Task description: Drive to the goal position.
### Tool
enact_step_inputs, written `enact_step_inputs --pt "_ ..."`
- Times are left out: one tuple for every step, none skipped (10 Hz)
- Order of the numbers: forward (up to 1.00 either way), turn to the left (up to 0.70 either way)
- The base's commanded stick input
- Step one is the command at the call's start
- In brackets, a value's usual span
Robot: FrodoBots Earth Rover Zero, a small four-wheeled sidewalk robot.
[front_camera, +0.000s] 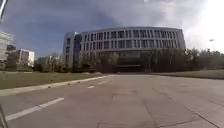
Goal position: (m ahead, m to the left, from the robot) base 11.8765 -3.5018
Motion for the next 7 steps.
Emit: enact_step_inputs --pt "0.70 0.00" --pt "0.70 0.00" --pt "0.70 0.00" --pt "0.70 0.00" --pt "0.70 0.00" --pt "0.70 0.00" --pt "0.70 0.00"
